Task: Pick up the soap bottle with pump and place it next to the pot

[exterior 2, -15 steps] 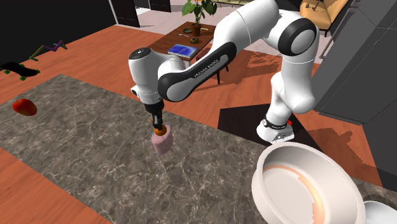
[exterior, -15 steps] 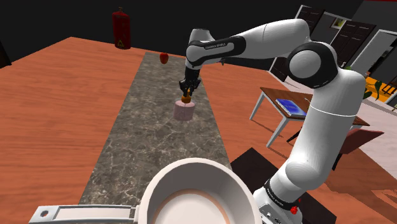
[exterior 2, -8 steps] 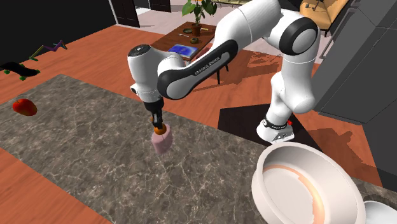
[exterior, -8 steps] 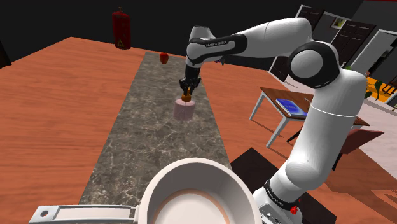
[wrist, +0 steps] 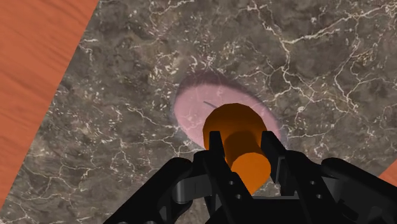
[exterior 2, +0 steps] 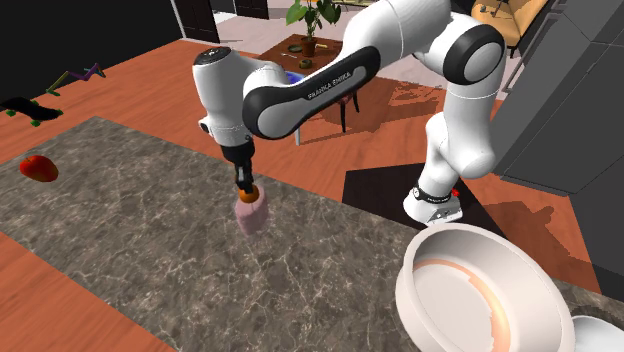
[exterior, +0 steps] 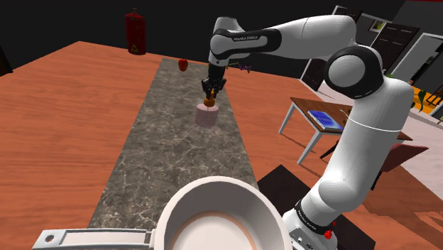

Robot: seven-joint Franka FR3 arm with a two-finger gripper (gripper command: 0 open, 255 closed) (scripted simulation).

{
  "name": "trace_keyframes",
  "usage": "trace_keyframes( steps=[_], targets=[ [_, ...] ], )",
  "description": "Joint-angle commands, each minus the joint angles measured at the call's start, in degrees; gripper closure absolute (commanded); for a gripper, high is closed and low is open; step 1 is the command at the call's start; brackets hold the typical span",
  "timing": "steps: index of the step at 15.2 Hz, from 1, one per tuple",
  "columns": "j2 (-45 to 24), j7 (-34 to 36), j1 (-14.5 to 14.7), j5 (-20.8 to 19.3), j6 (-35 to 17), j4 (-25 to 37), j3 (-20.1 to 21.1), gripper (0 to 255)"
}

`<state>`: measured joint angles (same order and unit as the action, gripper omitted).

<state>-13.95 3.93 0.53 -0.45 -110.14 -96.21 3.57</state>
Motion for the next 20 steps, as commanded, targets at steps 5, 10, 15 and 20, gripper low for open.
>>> trace_keyframes(
  steps=[5, 10, 15, 20],
  targets=[
    [0.48, -0.04, -0.01, 0.04, 4.42, 3.95, 0.01, 255],
    [0.63, -0.03, 0.01, 0.05, 8.22, 7.6, 0.02, 255],
    [0.42, -0.01, 0.04, 0.04, 12.15, 11.73, 0.03, 255],
    [-0.18, 0.02, 0.1, 0.0, 16.27, 16.46, 0.05, 255]
  ],
)
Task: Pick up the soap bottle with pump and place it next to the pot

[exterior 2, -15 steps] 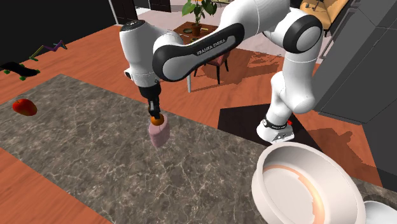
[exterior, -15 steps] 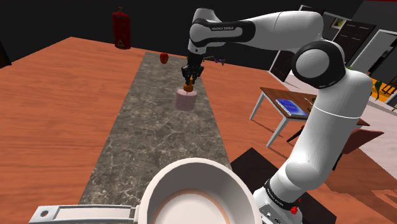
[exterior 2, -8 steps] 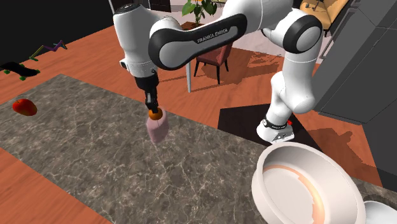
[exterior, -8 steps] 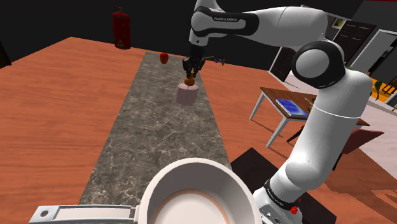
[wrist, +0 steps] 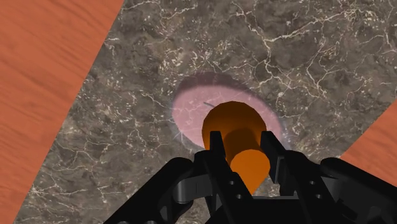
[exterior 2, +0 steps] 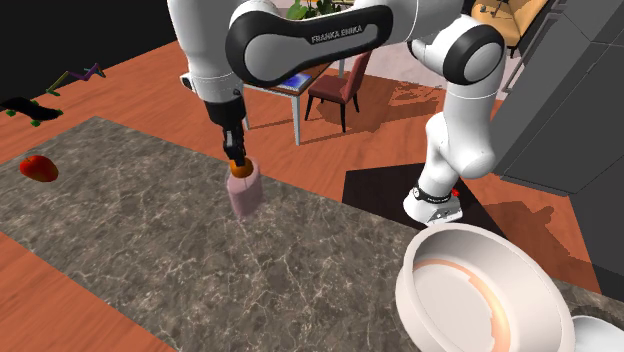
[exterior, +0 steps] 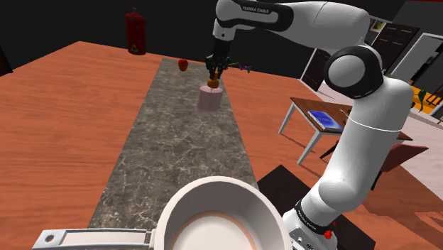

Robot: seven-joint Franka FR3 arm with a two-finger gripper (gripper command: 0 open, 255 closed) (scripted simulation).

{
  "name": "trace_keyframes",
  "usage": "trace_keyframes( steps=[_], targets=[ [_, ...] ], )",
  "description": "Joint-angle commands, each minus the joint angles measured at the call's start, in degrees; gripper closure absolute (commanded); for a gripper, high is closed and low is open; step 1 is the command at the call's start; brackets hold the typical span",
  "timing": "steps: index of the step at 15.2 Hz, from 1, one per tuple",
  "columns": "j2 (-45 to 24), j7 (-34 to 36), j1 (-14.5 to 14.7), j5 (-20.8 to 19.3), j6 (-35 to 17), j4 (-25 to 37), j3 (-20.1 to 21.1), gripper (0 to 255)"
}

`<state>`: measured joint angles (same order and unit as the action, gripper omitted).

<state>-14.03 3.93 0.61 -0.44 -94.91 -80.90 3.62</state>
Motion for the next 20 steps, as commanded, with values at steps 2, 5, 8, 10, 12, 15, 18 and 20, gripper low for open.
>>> trace_keyframes(
  steps=[2, 5, 8, 10, 12, 15, 18, 20],
  targets=[
    [-0.48, 0.04, 0.05, -0.04, 2.75, 3.24, 0.01, 255],
    [-1.2, 0.07, 0.1, -0.08, 5.41, 6.61, 0.03, 255],
    [-2.14, 0.1, 0.17, -0.15, 8.2, 10.34, 0.04, 255],
    [-2.92, 0.13, 0.23, -0.2, 10.15, 13.07, 0.05, 255],
    [-3.84, 0.16, 0.29, -0.26, 12.2, 16.04, 0.06, 255],
    [-5.56, 0.21, 0.43, -0.38, 15.52, 21.08, 0.07, 255],
    [-7.87, 0.26, 0.61, -0.53, 19.29, 27.16, 0.08, 255],
    [-9.97, 0.29, 0.79, -0.68, 22.24, 32.2, 0.08, 255]
  ],
)
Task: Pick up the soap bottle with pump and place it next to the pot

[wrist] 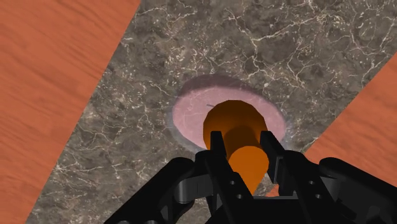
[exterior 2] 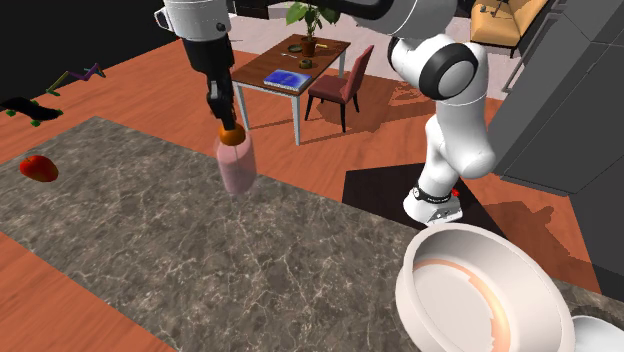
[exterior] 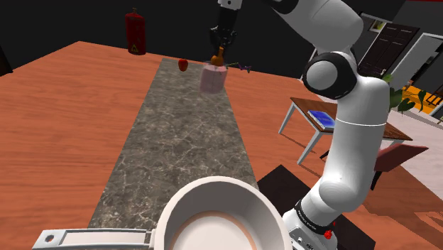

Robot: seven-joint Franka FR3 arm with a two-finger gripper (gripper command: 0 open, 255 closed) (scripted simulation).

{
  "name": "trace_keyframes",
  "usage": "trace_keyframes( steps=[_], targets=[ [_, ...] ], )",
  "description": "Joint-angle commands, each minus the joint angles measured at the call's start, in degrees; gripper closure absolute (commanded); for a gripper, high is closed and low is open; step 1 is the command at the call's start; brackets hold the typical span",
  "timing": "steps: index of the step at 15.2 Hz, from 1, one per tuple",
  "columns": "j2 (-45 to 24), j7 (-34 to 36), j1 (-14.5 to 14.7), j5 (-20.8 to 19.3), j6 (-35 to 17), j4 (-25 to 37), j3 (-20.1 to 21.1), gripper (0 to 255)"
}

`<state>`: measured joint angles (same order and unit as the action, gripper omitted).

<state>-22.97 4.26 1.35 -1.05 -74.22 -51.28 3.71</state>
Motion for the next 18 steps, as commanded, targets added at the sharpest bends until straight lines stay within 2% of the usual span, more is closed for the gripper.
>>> trace_keyframes(
  steps=[1, 5, 9, 18],
  targets=[
    [-1.95, -0.03, 0.12, -0.13, 2.74, 4.69, -0.02, 255],
    [3.21, 4.78, 3.54, -0.25, -0.22, -3.42, 1.29, 255],
    [6.11, 9.78, 6.98, -0.47, -1.69, -7.78, 2.86, 255],
    [7.33, 21.51, 15.03, -1.46, -2.3, -9.66, 6.87, 255]
  ],
)
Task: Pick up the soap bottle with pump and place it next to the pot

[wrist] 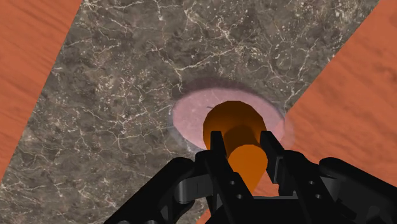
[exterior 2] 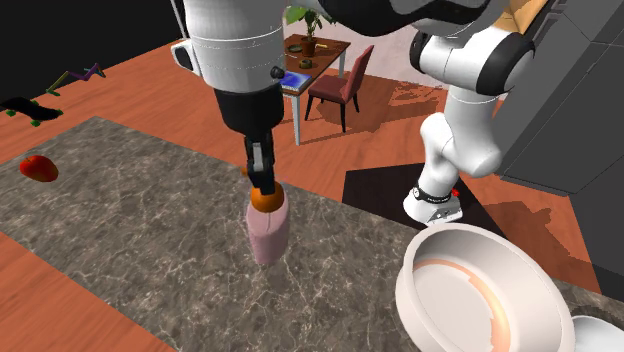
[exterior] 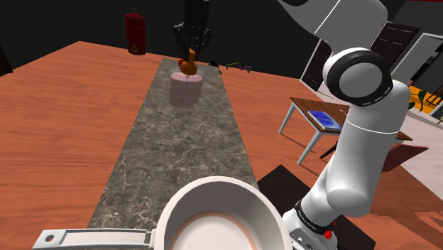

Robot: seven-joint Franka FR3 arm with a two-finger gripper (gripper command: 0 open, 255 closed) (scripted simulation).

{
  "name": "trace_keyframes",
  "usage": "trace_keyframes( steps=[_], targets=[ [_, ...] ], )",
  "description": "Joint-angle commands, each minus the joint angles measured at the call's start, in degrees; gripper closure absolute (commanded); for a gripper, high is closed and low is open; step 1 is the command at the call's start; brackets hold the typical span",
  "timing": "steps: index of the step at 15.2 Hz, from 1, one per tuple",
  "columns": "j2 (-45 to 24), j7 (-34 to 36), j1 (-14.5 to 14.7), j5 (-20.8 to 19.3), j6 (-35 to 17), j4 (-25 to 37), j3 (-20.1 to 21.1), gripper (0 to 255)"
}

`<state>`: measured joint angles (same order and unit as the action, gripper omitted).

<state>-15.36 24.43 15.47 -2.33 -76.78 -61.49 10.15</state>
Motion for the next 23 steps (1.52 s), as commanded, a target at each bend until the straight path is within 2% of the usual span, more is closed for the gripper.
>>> trace_keyframes(
  steps=[1, 6, 10, 15, 23],
  targets=[
    [-0.56, 2.68, 1.86, -0.36, 0.39, 0.94, 0.89, 255],
    [-3.32, 9.32, 7.02, -1.63, 1.72, 4.92, 3.03, 255],
    [-7.51, 14.46, 11.79, -3.21, 4.0, 11.26, 4.48, 255],
    [-3.25, 14.25, 10.37, -2.02, -2.57, 0.48, 4.46, 255],
    [0.5, 13.93, 9.24, -1.0, -10.8, -11.42, 4.34, 255]
  ],
)
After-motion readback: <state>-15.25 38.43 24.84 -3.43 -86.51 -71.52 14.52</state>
